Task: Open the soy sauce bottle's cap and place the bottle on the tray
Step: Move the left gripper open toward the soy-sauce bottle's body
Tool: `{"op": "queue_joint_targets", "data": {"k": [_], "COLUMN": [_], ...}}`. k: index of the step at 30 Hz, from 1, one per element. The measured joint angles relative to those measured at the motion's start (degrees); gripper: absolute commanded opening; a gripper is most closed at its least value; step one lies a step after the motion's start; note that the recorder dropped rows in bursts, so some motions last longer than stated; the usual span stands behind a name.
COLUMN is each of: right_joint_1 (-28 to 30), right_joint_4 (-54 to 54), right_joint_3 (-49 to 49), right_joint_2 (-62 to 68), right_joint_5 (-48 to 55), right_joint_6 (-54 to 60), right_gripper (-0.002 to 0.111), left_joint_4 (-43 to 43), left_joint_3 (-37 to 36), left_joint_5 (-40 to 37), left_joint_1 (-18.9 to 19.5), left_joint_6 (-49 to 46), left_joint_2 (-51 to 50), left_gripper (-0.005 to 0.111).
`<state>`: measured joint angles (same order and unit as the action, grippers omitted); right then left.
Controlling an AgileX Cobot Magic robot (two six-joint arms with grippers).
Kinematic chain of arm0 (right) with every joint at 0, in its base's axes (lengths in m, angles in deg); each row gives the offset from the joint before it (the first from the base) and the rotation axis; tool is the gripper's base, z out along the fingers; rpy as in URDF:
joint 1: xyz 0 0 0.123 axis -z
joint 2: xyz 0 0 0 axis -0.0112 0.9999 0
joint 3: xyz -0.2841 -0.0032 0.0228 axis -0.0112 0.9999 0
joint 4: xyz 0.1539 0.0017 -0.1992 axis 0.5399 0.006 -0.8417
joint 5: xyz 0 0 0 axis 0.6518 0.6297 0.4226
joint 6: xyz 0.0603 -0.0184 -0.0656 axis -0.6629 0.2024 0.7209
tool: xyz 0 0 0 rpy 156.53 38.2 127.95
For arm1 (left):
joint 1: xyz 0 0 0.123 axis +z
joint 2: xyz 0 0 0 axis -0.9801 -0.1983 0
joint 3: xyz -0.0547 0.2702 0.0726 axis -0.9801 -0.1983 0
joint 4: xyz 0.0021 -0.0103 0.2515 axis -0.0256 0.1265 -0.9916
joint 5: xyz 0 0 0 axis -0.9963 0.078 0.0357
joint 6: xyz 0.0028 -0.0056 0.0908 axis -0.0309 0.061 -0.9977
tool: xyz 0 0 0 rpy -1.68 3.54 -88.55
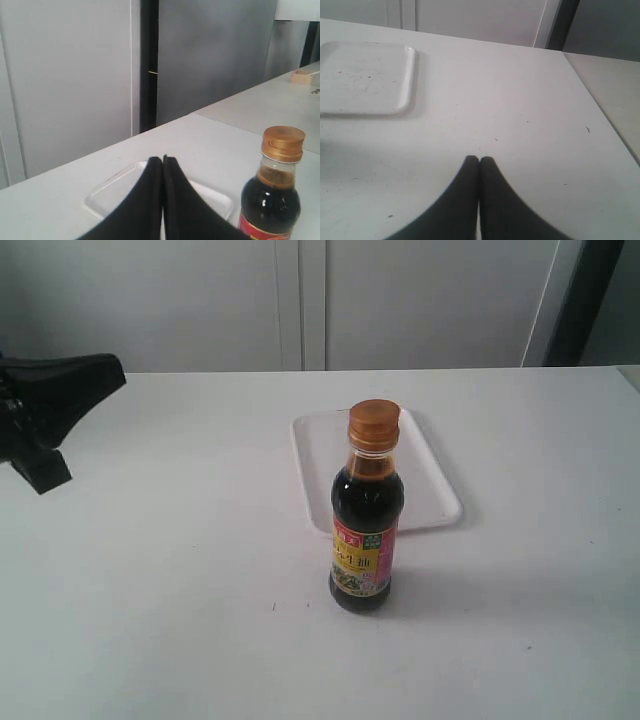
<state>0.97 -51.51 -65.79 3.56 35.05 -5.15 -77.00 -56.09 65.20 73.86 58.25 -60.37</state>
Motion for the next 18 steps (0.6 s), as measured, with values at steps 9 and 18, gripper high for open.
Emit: {"op": "queue_joint_targets", "data": {"k": [9,18], "right_joint_1": [0.0,0.0], "right_joint_4": [0.0,0.0], "right_joint_3": [0.0,0.0], "right_joint_2": [0.0,0.0], "right_joint_5": [-1.0,-1.11], "right_joint_6": [0.0,0.0], "right_gripper": [0.0,0.0], "left_joint_4": [1.26,3.55], "left_joint_3": [0.4,6.99], "left_joint_5": [0.23,0.23], "left_joint_1": [-7.54,-17.32], "left_joint_6": [-4.44,-5.73], "left_joint_2": [-3.9,-7.72], "left_gripper": [0.003,0.105]}}
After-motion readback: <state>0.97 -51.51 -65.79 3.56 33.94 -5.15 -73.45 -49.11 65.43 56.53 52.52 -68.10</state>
